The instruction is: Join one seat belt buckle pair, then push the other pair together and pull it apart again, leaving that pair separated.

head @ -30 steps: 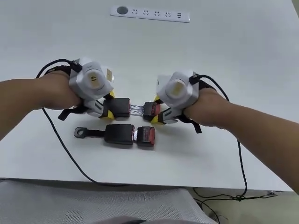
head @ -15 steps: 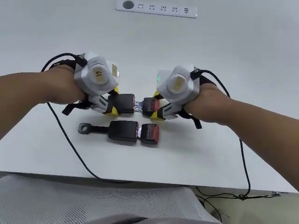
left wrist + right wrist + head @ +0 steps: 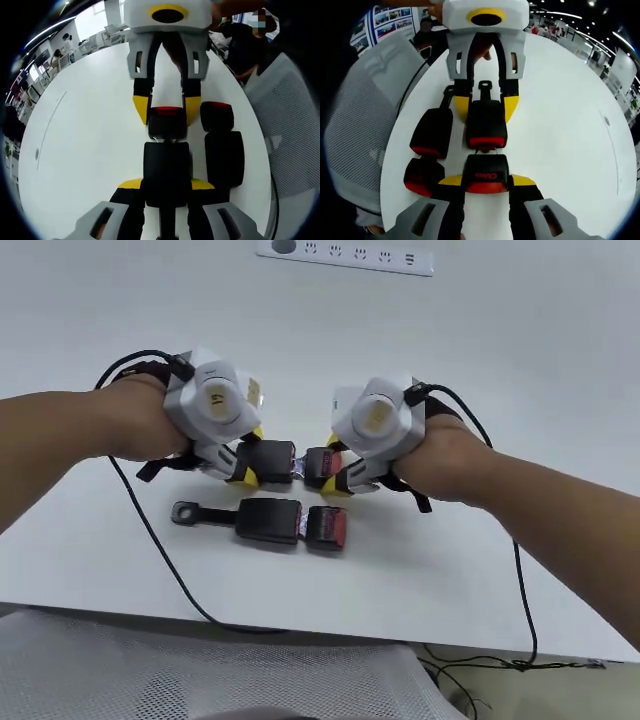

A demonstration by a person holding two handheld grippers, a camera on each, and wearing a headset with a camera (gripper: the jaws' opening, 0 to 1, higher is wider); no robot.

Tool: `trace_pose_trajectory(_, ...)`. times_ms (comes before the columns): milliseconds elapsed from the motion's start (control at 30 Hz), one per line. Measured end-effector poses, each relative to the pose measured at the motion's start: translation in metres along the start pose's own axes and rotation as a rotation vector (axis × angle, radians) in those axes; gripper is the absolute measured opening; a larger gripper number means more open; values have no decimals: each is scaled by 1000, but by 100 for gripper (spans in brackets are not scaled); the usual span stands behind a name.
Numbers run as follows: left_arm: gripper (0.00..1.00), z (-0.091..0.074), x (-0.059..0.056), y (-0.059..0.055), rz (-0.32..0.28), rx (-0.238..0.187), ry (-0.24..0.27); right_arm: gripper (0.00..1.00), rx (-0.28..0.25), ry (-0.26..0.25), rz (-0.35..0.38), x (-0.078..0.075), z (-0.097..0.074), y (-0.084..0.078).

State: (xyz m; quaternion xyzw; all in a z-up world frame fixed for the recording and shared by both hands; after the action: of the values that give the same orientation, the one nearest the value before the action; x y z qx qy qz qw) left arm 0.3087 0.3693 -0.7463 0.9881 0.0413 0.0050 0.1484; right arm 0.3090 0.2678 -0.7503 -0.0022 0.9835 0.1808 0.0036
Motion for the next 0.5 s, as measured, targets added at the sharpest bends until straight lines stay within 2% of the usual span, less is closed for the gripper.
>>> trace_pose_trajectory(500, 33, 2, -1, 1, 2, 12, 6, 29, 26, -5, 23, 1, -1, 0)
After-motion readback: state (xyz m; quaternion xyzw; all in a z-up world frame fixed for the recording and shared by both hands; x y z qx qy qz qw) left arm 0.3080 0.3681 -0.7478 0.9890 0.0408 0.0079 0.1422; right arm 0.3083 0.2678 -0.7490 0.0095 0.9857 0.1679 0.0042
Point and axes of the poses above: the centre of the closed fingertips' face, and the gripper's own axes: z roughly forward along the fingers, x roughly to its left, y roughly out of its top, the point moved 4 cm from there along -z, roughly backward along the fingers, and after that the axes turned 11 degrees about x, right-handed, at the moved point
